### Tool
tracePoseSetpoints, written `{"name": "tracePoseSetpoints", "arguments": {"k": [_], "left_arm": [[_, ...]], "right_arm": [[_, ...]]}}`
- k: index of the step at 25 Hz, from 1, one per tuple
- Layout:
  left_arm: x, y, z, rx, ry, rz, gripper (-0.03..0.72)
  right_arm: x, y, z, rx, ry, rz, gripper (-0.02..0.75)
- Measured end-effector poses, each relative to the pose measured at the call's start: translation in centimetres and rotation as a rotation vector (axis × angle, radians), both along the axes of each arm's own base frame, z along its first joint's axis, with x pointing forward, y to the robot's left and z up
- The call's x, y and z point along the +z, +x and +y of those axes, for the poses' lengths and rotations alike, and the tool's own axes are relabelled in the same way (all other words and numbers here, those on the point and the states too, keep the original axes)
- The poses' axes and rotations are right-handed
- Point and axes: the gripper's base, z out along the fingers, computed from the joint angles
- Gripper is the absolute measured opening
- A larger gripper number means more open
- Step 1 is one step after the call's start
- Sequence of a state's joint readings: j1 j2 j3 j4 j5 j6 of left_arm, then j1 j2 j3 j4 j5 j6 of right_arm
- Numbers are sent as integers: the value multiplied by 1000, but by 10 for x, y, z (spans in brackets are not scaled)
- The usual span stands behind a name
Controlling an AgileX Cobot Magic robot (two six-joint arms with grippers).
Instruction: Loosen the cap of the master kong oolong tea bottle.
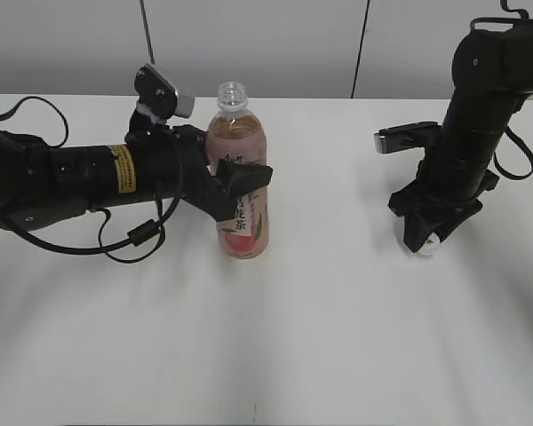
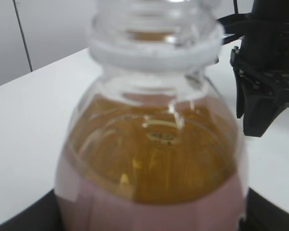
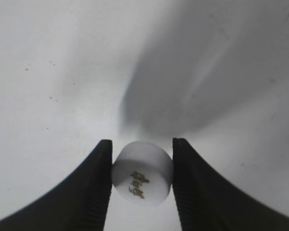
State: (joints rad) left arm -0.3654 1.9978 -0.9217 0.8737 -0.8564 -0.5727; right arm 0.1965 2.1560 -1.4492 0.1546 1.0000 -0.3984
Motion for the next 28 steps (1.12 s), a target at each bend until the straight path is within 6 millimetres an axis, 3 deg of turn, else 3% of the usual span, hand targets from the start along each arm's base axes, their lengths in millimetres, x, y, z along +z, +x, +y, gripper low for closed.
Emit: {"name": "tracePoseSetpoints", "arguments": {"k": [8,28], "left_arm": [[0,-1,-1,-22,9,-6,428],[5,-4,-2,-47,-20,1,598]], "right_arm": [[0,0,0,-2,3,-1,573],[0,0,0,-7,3,0,585]]}}
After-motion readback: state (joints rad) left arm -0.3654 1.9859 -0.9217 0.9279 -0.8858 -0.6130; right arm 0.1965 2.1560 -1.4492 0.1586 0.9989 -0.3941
